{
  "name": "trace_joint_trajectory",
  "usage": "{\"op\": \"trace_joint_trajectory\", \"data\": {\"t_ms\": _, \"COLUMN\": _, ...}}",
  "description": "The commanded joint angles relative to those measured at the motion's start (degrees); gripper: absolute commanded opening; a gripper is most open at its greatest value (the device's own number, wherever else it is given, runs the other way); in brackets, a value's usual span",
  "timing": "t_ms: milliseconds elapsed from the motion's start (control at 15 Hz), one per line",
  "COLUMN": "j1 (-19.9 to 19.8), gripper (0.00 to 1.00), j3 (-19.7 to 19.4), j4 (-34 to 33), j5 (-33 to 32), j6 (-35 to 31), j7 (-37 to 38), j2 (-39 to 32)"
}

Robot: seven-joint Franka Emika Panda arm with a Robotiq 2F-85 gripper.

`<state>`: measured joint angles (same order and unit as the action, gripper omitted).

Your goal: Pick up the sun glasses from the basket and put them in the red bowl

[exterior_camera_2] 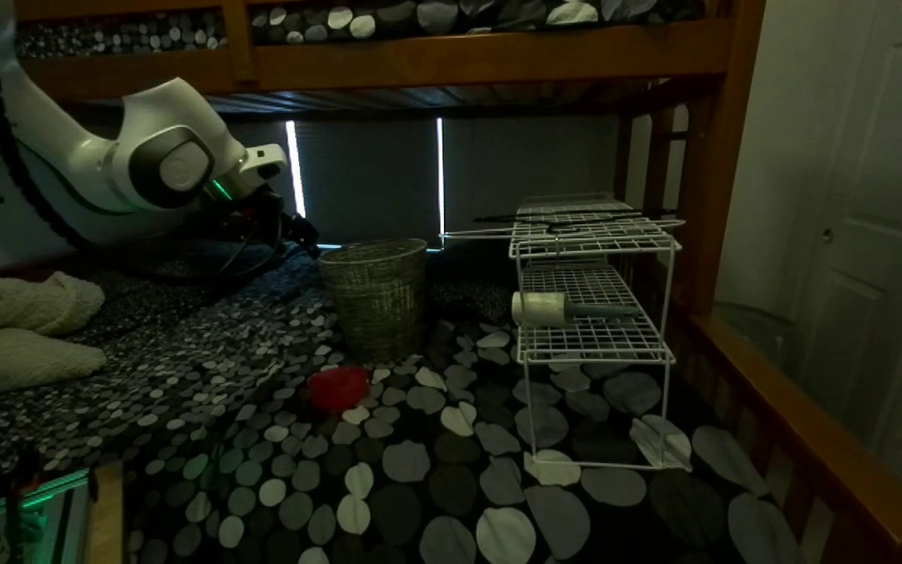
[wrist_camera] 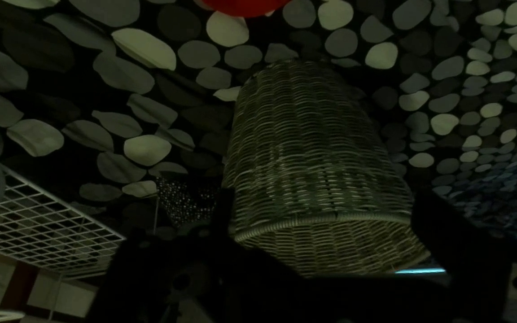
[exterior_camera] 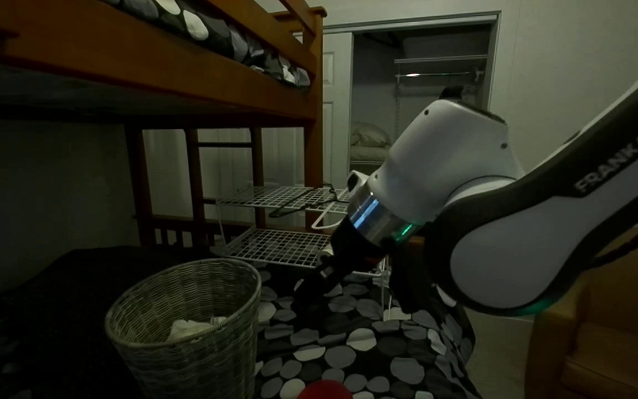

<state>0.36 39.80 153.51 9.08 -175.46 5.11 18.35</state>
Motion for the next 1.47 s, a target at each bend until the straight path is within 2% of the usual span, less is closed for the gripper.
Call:
{"op": "trace_joint_trajectory", "data": {"t_ms": 0, "j1": -4.3, "gripper": 1.00, "j3": 2.5, "j4": -1.4, "j5": -4.3, "j6": -0.1, "j7": 2.5, "j2": -2.0}}
{"op": "trace_joint_trajectory", "data": {"t_ms": 67, "j1": -7.9, "gripper": 1.00, "j3": 4.5, "j4": -2.8, "j5": -7.4, "j6": -0.1, "j7": 4.2, "j2": -3.4}}
{"op": "trace_joint_trajectory", "data": {"t_ms": 133, "j1": -9.8, "gripper": 1.00, "j3": 5.4, "j4": -3.6, "j5": -8.7, "j6": -0.1, "j7": 4.7, "j2": -4.3}}
{"op": "trace_joint_trajectory", "data": {"t_ms": 467, "j1": -10.1, "gripper": 1.00, "j3": 6.4, "j4": -3.6, "j5": -7.9, "j6": 0.6, "j7": 6.3, "j2": -4.3}}
{"op": "trace_joint_trajectory", "data": {"t_ms": 733, "j1": -17.5, "gripper": 1.00, "j3": 13.2, "j4": -10.1, "j5": -12.4, "j6": 5.6, "j7": 12.3, "j2": -7.7}}
{"op": "trace_joint_trajectory", "data": {"t_ms": 867, "j1": -23.9, "gripper": 1.00, "j3": 18.8, "j4": -15.5, "j5": -17.5, "j6": 9.9, "j7": 16.6, "j2": -9.4}}
{"op": "trace_joint_trajectory", "data": {"t_ms": 1133, "j1": -35.3, "gripper": 1.00, "j3": 29.2, "j4": -22.6, "j5": -31.8, "j6": 11.4, "j7": 24.2, "j2": -15.4}}
{"op": "trace_joint_trajectory", "data": {"t_ms": 1267, "j1": -38.6, "gripper": 1.00, "j3": 32.4, "j4": -23.9, "j5": -38.2, "j6": 10.6, "j7": 27.6, "j2": -17.8}}
{"op": "trace_joint_trajectory", "data": {"t_ms": 1400, "j1": -39.3, "gripper": 1.00, "j3": 33.6, "j4": -24.9, "j5": -43.0, "j6": 11.7, "j7": 30.9, "j2": -20.3}}
